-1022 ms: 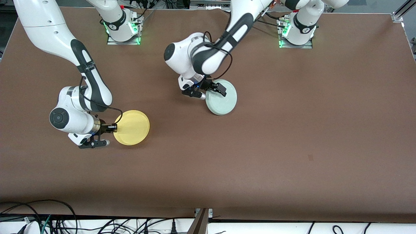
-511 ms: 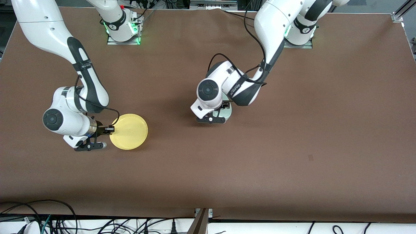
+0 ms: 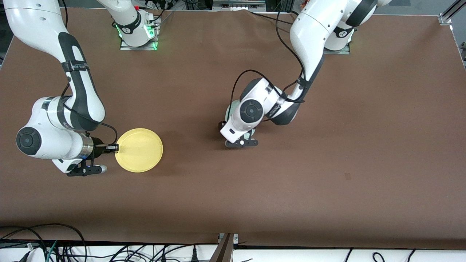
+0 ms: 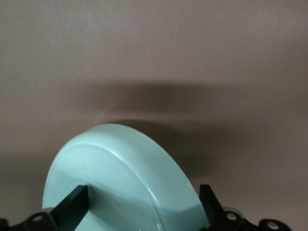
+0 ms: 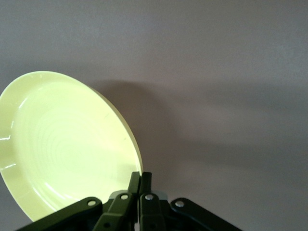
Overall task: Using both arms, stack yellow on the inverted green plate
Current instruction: 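Lower the inverted green plate onto the table and open the left gripper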
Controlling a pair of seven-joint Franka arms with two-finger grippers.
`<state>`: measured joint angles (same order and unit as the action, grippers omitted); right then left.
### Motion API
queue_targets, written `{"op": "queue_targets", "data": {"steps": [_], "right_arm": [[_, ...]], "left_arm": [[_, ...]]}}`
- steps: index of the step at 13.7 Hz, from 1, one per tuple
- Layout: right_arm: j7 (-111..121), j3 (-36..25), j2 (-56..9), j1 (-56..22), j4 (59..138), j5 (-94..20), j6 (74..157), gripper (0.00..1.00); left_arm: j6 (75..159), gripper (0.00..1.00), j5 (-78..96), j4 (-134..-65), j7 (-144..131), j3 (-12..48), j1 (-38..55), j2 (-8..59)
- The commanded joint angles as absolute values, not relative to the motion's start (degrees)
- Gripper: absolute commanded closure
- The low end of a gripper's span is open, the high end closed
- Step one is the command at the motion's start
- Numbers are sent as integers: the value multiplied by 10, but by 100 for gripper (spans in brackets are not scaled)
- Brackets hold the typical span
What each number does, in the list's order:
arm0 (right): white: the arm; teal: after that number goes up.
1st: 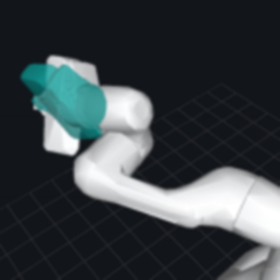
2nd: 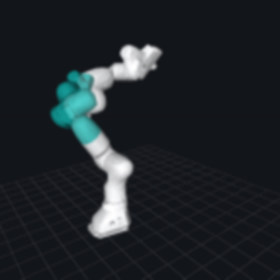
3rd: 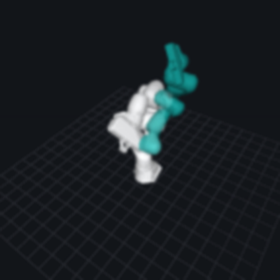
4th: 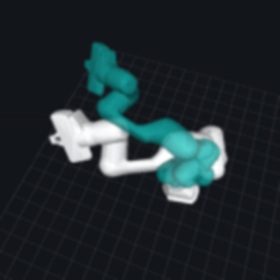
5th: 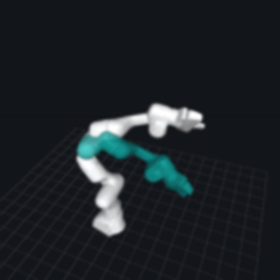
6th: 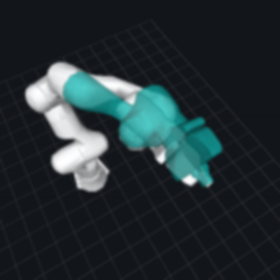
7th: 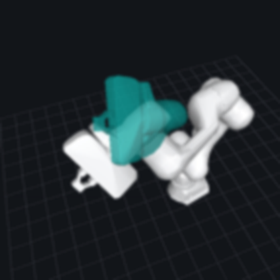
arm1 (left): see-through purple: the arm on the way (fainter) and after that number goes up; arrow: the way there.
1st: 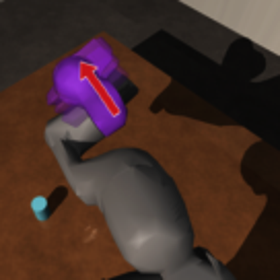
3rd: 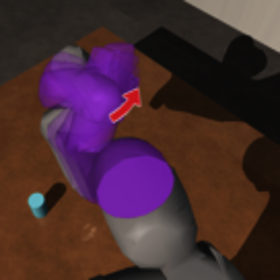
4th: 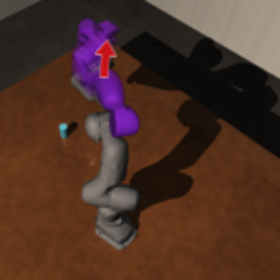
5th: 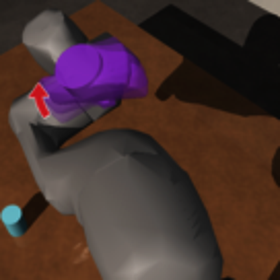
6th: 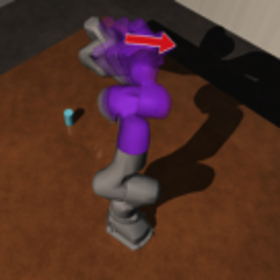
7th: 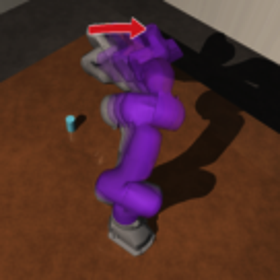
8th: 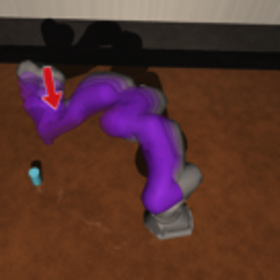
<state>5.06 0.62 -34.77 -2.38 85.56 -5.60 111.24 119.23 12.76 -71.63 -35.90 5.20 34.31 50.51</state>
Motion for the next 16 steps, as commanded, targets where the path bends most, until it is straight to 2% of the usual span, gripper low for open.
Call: {"op": "queue_targets", "data": {"steps": [1,4,6,8,11,16], "right_arm": [[61,9,-346,-20,805,-81,1059,100],[99,4,-346,-18,799,-83,1056,100],[105,4,-346,-9,799,-83,1056,100],[115,4,-345,-5,799,-83,1056,100],[116,4,-343,-5,799,-83,1056,100],[109,7,-341,-7,799,-84,1056,100]], "left_arm": [[1204,0,145,-730,-309,59,316,499],[1257,0,150,-731,-315,63,326,504],[1301,0,162,-776,-309,76,323,498],[1303,0,160,-795,-307,79,316,487],[1289,0,138,-819,-224,79,316,477],[1169,0,131,-813,-241,69,297,395]]}}
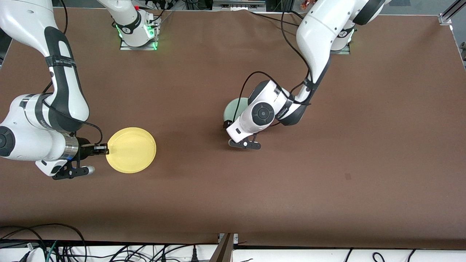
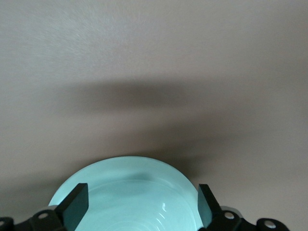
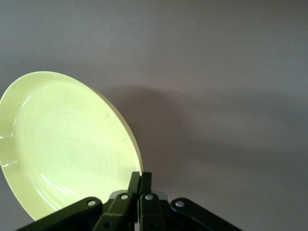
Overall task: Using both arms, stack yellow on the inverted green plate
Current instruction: 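Lower the inverted green plate onto the table and open the left gripper, then carry the yellow plate onto green with the right gripper while the left withdraws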
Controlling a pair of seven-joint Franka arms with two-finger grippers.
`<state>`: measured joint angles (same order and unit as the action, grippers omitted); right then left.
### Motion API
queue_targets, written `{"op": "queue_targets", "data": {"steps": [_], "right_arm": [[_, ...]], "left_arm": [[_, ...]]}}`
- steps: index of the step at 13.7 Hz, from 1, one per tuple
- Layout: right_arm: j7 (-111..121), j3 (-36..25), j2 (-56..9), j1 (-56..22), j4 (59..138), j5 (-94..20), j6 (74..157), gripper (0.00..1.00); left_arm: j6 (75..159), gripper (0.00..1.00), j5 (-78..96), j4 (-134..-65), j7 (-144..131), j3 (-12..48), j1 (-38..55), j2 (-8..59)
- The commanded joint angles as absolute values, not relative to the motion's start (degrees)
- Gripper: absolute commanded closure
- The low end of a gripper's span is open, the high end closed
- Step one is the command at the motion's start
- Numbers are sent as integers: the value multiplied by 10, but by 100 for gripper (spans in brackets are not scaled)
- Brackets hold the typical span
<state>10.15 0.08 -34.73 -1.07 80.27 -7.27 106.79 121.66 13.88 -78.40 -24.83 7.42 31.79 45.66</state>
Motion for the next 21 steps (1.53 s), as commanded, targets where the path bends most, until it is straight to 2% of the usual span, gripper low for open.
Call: {"op": "queue_targets", "data": {"steps": [1,3,7,11,13,18,19,21], "right_arm": [[106,9,-340,-8,799,-87,1056,100],[73,12,-341,-12,801,-87,1056,100],[-51,89,-343,-18,814,-87,1062,100],[-226,113,-339,-111,848,-86,1104,100],[-285,161,-320,-119,891,-87,1140,100],[-441,281,-251,-123,1097,-84,1370,100],[-465,296,-247,-127,1126,-83,1414,100],[-487,299,-246,-161,1158,-82,1473,100]], "left_arm": [[1141,0,118,-813,-242,60,276,378],[1097,0,57,-802,-236,45,248,339],[987,0,-39,-795,-215,44,178,252],[880,0,-38,-793,-124,45,120,164],[839,0,-39,-796,-99,45,94,122],[815,0,-34,-814,20,63,2,74],[821,0,-39,-839,17,61,0,56],[904,0,-40,-943,15,48,-3,-15]]}}
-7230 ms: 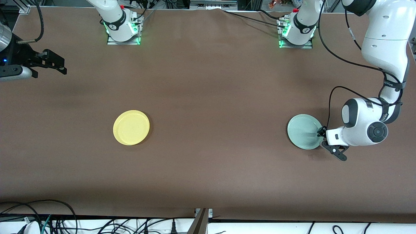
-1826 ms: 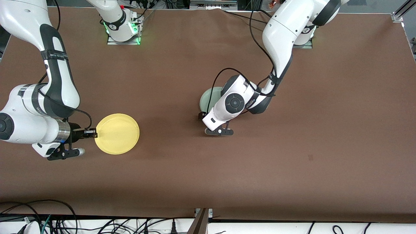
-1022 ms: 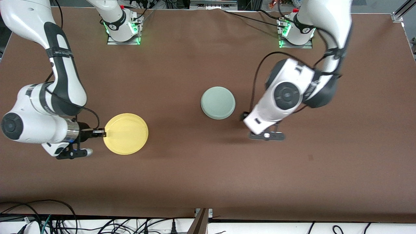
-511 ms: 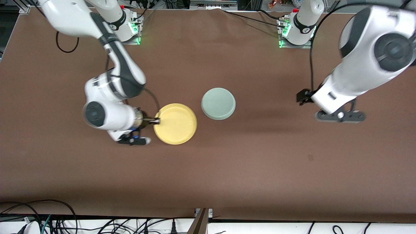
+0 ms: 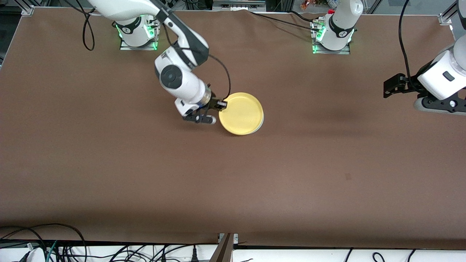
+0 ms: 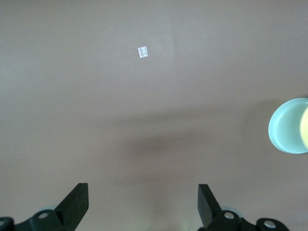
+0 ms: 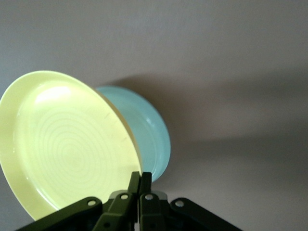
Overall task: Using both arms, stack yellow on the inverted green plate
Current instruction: 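Carry the yellow plate onto green with the right gripper while the left withdraws, then open the right gripper to release the yellow plate on the green plate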
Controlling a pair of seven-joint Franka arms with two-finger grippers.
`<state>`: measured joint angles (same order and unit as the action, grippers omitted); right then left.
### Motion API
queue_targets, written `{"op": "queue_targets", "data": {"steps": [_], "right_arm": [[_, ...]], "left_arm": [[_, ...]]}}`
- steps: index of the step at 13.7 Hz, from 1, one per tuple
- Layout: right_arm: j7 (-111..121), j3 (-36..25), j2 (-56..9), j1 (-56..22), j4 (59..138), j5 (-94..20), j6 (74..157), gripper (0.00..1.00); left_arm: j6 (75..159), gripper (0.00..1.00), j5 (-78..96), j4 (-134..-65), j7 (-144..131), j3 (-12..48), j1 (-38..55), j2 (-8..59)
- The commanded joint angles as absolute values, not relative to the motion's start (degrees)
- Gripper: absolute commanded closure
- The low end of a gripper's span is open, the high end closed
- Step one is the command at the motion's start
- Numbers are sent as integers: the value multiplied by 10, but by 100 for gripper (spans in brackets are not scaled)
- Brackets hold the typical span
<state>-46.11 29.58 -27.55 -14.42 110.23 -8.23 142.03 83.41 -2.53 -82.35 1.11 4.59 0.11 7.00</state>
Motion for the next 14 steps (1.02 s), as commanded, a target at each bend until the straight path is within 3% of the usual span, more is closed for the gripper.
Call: {"op": "queue_targets", "data": {"steps": [1,5,14], "right_arm": [[-496,299,-247,-170,1171,-81,1487,100],[-500,298,-245,-179,1232,-76,1551,100],[-497,266,-294,-207,1220,-69,1621,100]], "left_arm": [[955,0,-40,-996,14,47,-3,-46],[957,0,-31,-1010,7,50,-2,-52],[958,0,-31,-1004,-22,67,-2,-42]]}}
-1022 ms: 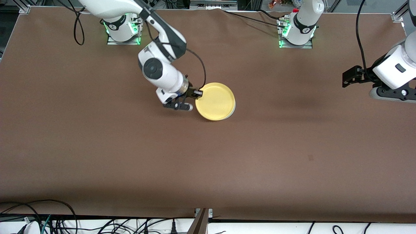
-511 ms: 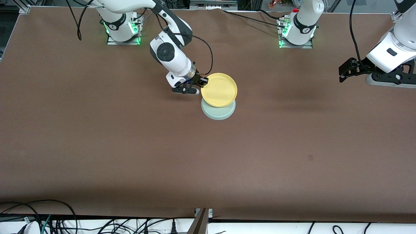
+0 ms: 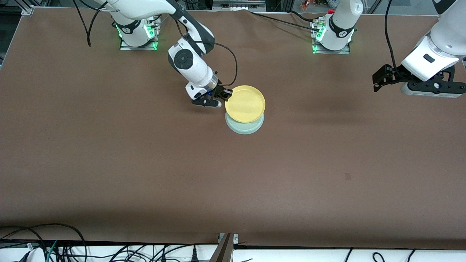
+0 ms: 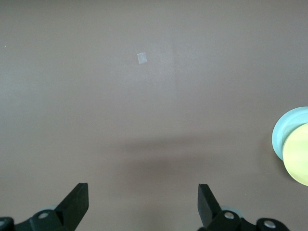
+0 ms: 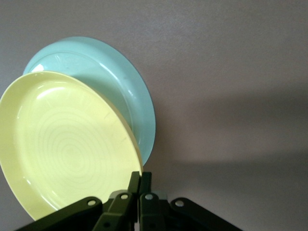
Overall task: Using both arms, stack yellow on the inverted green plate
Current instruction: 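Open the right gripper to release the yellow plate on the green plate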
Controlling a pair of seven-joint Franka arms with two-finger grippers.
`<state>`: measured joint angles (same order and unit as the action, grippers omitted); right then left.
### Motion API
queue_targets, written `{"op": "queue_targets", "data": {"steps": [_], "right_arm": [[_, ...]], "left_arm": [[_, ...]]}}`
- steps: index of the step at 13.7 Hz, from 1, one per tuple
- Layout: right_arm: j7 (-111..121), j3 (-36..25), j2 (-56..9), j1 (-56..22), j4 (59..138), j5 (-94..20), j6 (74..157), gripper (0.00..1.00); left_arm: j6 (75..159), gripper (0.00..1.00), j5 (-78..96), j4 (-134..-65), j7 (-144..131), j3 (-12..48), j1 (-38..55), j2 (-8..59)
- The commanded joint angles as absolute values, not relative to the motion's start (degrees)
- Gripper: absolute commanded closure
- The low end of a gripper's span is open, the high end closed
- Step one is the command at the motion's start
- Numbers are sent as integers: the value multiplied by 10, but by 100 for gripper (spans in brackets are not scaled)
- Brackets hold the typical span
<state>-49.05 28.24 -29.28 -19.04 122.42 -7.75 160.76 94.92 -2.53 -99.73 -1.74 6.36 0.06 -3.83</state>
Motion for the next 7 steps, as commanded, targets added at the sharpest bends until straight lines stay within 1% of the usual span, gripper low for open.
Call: {"op": "queue_targets", "data": {"steps": [1,2,3,5,7], "right_arm": [[-497,265,-302,-211,1212,-69,1621,100],[-497,262,-308,-212,1206,-69,1622,100],[-497,259,-312,-216,1202,-69,1622,94],[-498,245,-312,-227,1201,-69,1624,0],[-497,240,-305,-220,1194,-70,1617,0]], "left_arm": [[961,0,-31,-1004,-21,67,-2,-42],[965,0,-32,-1004,-21,67,-2,-41],[965,0,-33,-1004,-21,68,-2,-41],[962,0,-33,-1004,-22,68,-2,-42],[959,0,-33,-1004,-22,67,-3,-42]]}}
